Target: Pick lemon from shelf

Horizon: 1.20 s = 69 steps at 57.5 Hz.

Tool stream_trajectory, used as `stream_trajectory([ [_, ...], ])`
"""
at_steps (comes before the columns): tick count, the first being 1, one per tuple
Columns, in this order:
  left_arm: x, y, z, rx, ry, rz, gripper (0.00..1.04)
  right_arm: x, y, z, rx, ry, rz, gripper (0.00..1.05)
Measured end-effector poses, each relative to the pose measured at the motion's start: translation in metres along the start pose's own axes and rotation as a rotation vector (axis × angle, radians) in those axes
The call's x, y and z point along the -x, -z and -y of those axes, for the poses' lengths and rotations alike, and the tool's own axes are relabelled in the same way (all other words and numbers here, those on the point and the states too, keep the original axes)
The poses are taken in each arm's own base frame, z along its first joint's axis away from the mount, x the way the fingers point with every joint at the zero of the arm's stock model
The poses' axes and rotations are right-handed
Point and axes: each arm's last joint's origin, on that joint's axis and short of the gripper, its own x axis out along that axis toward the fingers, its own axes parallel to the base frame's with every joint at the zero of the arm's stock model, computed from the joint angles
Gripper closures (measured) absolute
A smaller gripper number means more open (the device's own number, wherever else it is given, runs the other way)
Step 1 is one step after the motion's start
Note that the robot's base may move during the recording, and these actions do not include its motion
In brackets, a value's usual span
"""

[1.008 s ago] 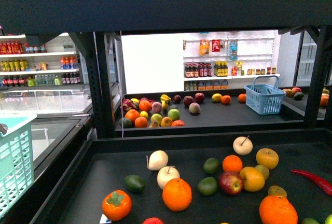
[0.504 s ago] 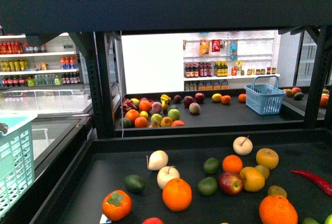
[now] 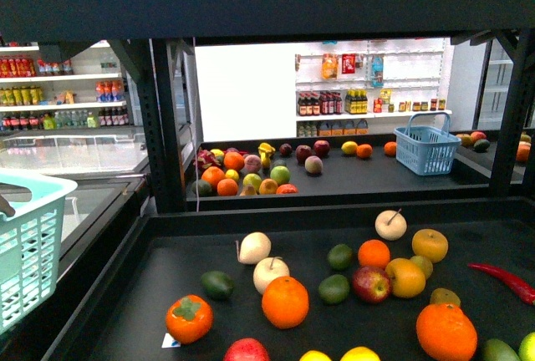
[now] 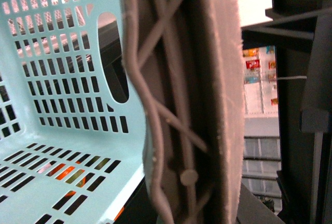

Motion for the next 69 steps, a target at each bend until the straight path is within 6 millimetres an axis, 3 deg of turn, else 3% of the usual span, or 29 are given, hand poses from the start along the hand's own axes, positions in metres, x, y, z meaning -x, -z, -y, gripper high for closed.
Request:
stream_trajectory([
  [23,0.019,0.059,0.063,-0.201,0.166,-0.259,0.94,0.000,0.000,0.000,0.000,0.000,0.000,0.07],
  [56,-0.005,0.173,0.083,-0.358,0.293,-0.593,0.94,0.000,0.000,0.000,0.000,0.000,0.000,0.07],
  [69,-0.018,0.204,0.090,-0.388,0.353,-0.661,0.94,0.000,0.000,0.000,0.000,0.000,0.000,0.07],
])
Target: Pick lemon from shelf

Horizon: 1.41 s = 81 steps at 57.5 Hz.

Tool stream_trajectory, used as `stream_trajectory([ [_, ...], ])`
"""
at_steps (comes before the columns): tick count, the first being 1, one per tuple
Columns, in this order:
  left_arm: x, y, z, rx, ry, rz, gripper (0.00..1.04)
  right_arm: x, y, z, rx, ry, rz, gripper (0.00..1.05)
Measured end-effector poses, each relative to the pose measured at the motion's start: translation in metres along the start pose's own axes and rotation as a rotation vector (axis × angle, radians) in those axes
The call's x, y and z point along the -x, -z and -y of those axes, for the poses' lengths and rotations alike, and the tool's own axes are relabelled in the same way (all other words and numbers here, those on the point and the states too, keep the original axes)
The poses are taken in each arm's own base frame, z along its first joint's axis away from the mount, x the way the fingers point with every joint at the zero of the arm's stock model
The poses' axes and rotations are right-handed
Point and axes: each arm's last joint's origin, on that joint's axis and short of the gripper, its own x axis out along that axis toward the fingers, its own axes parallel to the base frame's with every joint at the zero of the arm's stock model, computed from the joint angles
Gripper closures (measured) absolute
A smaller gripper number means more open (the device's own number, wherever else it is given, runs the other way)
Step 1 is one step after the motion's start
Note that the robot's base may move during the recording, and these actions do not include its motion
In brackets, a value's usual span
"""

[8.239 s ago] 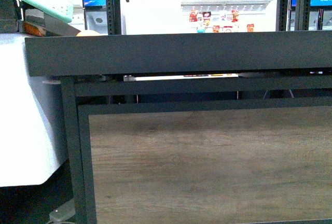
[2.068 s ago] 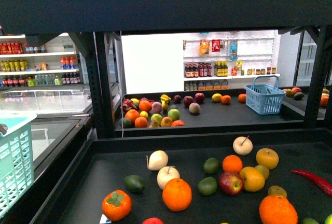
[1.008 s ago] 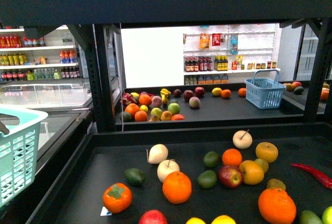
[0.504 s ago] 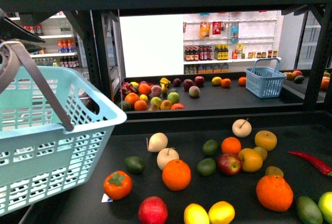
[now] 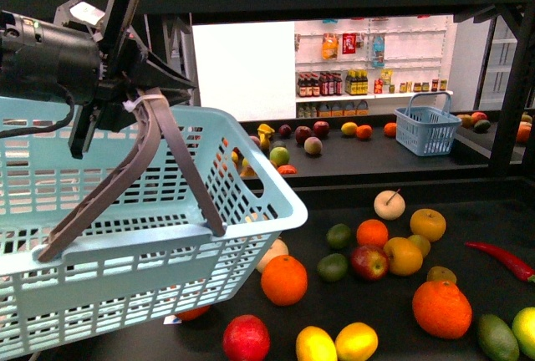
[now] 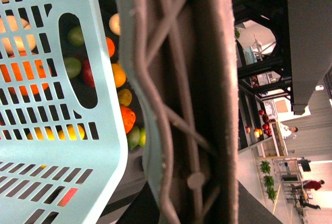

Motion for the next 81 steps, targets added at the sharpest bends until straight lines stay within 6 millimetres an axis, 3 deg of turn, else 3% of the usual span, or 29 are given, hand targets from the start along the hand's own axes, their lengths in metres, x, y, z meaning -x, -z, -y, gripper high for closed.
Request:
stream_trajectory([
  [10,-0.012,0.006,0.011,-0.036,0.045,-0.023,0.94,0.000,0.000,0.000,0.000,0.000,0.000,0.07],
  [30,-0.037,0.026,0.012,-0.040,0.061,-0.088,0.94,0.000,0.000,0.000,0.000,0.000,0.000,0.07],
  [44,-0.043,0.031,0.019,-0.064,0.064,-0.089,0.94,0.000,0.000,0.000,0.000,0.004,-0.001,0.07],
  [49,-0.043,0.031,0.019,-0.069,0.062,-0.086,0.94,-0.002,0.007,0.000,0.067,0.137,-0.143,0.07],
  [58,-0.043,0.030,0.018,-0.074,0.056,-0.081,0.95,-0.010,0.017,-0.004,0.118,0.091,-0.298,0.07],
  [68,-0.043,0.030,0.018,-0.076,0.055,-0.079,0.95,-0.045,0.010,0.005,0.055,-0.004,-0.423,0.07],
  [74,-0.043,0.030,0.018,-0.075,0.055,-0.079,0.95,-0.084,0.011,0.014,0.022,-0.026,-0.505,0.07],
  [81,-0.043,0.030,0.018,-0.076,0.056,-0.080,0.95,-0.142,0.030,0.019,-0.011,-0.090,-0.624,0.07],
])
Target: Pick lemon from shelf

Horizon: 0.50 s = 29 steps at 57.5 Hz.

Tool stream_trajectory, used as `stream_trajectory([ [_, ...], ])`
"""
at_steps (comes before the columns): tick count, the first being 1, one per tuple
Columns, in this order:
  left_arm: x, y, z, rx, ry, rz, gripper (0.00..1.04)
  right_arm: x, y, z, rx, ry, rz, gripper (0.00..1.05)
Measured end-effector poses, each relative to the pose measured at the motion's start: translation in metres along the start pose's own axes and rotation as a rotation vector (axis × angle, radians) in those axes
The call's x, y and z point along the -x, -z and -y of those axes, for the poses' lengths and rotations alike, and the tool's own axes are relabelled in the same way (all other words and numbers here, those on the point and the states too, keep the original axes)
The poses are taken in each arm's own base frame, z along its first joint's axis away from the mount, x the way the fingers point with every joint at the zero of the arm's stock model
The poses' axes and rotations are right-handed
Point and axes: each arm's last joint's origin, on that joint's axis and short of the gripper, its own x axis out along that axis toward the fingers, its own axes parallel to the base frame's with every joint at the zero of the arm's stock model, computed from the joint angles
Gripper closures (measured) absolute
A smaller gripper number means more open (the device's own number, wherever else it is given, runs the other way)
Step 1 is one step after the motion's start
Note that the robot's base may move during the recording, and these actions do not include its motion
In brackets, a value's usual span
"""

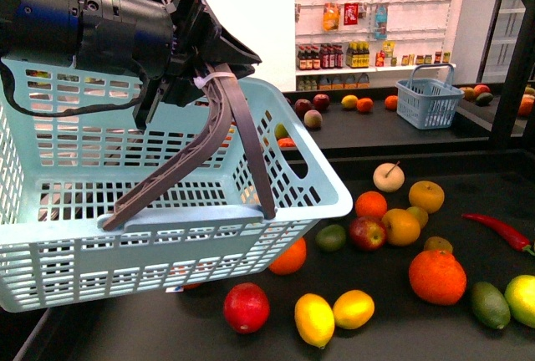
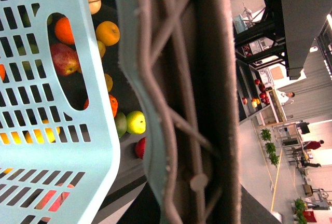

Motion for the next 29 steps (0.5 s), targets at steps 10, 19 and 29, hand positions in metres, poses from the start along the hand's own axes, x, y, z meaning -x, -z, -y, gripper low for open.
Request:
stream_trajectory([
  [10,-0.001,0.000,-0.001,0.002,-0.001,-0.002,0.95,-0.095,0.008,0.007,0.098,-0.117,-0.117,0.07],
  [19,-0.001,0.000,-0.001,0.002,-0.003,0.000,0.95,-0.156,0.028,0.012,0.177,-0.197,-0.180,0.07],
  [29,-0.001,0.000,-0.001,0.001,-0.002,-0.001,0.95,-0.190,0.038,0.010,0.277,-0.265,-0.145,0.07],
])
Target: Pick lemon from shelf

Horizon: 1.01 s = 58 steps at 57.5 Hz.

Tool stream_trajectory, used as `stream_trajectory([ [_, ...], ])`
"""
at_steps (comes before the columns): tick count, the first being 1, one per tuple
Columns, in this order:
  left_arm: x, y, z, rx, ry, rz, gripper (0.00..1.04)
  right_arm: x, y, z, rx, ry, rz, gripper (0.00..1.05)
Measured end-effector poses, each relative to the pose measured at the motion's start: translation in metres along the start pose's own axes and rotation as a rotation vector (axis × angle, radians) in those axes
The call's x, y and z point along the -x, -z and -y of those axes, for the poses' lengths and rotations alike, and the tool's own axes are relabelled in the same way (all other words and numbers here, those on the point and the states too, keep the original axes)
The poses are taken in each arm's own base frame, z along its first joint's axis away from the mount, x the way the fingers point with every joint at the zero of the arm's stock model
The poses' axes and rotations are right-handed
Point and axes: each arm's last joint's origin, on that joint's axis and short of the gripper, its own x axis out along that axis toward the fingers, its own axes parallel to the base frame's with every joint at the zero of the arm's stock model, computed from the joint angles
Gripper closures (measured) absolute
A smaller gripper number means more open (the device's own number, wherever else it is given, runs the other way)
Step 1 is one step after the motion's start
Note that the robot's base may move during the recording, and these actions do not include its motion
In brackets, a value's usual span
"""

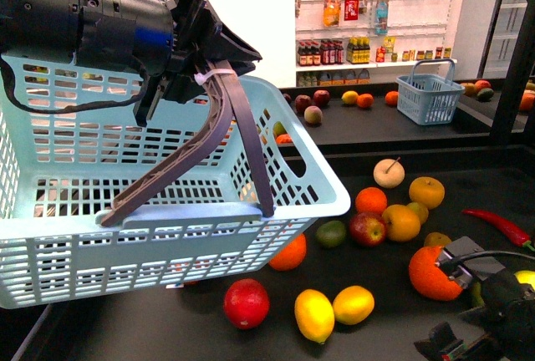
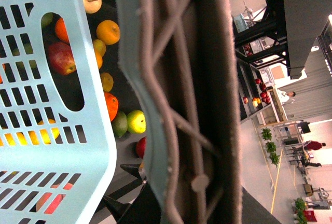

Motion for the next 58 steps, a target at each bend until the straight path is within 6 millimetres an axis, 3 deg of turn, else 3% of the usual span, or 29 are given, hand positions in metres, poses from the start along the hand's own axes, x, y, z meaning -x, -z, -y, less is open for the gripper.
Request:
stream_trajectory([
  [12,0.000,0.000,0.000,0.000,0.000,0.000,0.95,-0.033,-0.008,0.003,0.105,-0.025,0.050,0.07],
  [29,0.000,0.000,0.000,0.000,0.000,0.000,0.95,-0.073,-0.003,0.002,0.180,-0.053,0.044,0.07],
  [40,0.000,0.000,0.000,0.000,0.001,-0.001,0.95,-0.097,-0.022,0.002,0.222,-0.057,0.098,0.07],
  [41,0.000,0.000,0.000,0.000,0.001,-0.001,0.95,-0.112,-0.033,0.003,0.261,-0.075,0.110,0.07],
  [58,0.000,0.000,0.000,0.000,0.001,-0.001,0.96,-0.144,-0.033,0.006,0.337,-0.094,0.079,0.07],
])
